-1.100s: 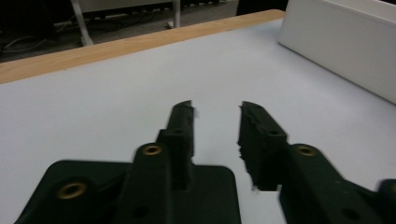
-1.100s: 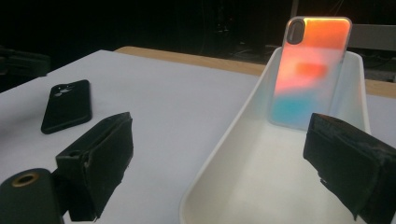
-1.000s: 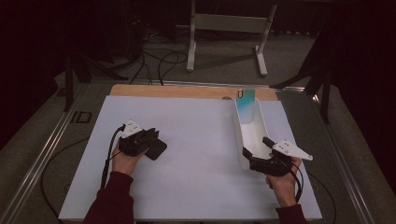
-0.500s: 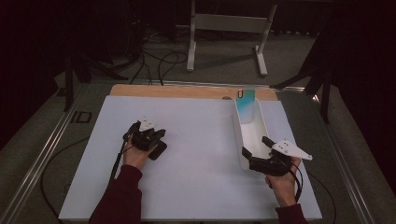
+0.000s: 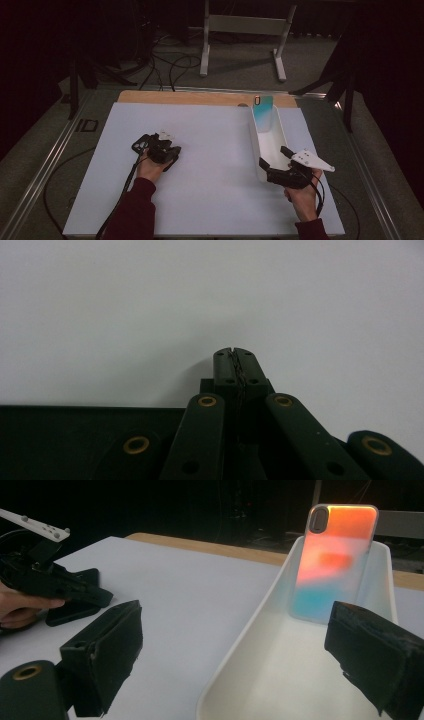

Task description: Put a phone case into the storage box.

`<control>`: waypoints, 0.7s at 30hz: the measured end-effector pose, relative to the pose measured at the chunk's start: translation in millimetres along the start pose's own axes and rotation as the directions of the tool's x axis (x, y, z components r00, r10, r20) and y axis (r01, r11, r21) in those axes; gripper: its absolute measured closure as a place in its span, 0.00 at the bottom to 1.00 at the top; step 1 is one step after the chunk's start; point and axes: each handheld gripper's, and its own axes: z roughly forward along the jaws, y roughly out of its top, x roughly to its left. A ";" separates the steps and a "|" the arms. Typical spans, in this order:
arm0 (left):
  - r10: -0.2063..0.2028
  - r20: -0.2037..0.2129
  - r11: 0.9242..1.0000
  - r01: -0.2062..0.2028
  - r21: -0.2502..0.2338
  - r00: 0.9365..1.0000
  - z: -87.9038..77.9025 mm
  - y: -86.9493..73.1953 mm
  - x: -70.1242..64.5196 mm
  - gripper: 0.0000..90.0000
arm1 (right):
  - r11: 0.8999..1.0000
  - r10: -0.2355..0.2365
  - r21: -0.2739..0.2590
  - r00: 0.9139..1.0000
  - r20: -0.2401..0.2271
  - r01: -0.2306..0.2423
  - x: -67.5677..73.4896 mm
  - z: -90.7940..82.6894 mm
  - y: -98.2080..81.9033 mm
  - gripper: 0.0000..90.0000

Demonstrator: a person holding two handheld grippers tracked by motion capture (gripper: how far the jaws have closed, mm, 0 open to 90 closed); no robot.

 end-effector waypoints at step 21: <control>0.002 -0.098 0.999 0.002 0.044 0.995 -77.3 -65.8 11.3 0.99 | 1.000 -0.022 0.009 0.999 -0.024 0.023 2.6 2.7 1.3 0.10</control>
